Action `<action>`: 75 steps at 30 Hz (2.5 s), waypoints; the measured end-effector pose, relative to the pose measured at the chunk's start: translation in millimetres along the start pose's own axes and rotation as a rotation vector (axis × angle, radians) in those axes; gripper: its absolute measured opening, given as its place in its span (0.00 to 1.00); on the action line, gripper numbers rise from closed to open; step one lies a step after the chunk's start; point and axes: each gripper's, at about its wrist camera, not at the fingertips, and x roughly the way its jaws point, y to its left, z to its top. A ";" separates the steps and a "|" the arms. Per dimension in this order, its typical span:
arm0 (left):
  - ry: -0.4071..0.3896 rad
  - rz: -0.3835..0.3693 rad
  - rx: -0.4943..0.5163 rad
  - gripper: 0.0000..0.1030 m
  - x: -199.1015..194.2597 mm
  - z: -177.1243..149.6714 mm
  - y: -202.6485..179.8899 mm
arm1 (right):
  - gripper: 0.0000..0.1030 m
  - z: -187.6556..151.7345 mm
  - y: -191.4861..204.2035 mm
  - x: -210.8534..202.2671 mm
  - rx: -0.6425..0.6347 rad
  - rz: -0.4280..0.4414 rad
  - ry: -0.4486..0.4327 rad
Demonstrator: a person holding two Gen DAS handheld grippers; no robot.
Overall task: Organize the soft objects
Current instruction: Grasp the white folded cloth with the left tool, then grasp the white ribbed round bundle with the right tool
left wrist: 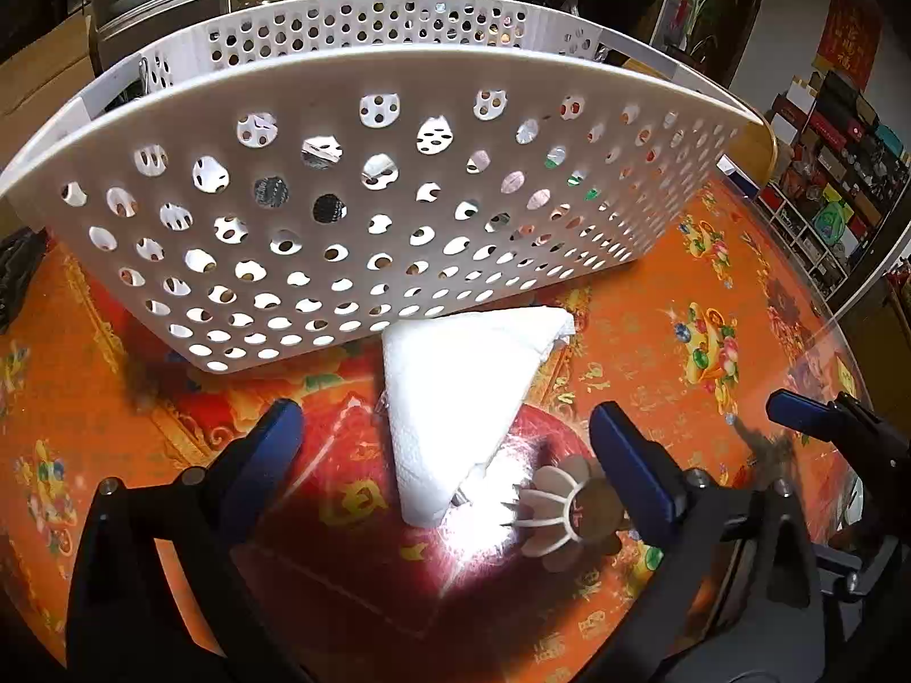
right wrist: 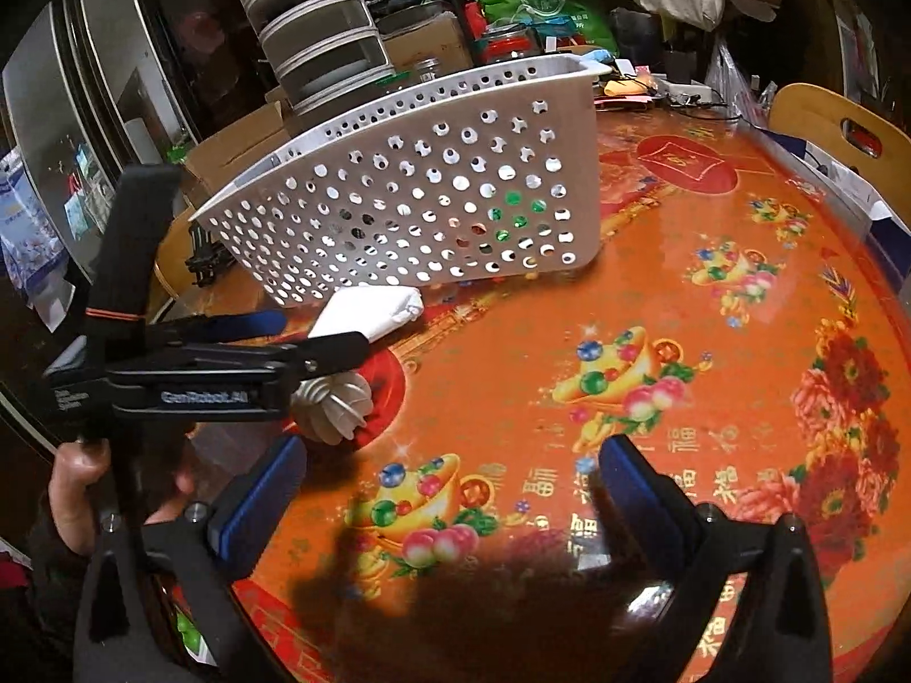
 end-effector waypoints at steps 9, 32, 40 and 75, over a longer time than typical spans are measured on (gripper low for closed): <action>-0.029 -0.044 0.023 0.40 -9.2 -2.5 -4.0 | 1.00 -0.3 0.8 1.9 0.000 0.005 0.009; 0.009 -0.137 -0.046 0.10 -1.1 -0.2 10.7 | 1.00 2.4 23.3 13.5 -0.056 0.035 0.014; -0.010 -0.133 -0.077 0.10 -9.2 -9.6 29.4 | 0.83 8.5 52.1 42.1 -0.159 0.035 0.081; -0.044 -0.150 -0.116 0.12 -14.4 -23.6 51.7 | 0.25 -9.9 71.7 42.5 -0.248 0.021 0.056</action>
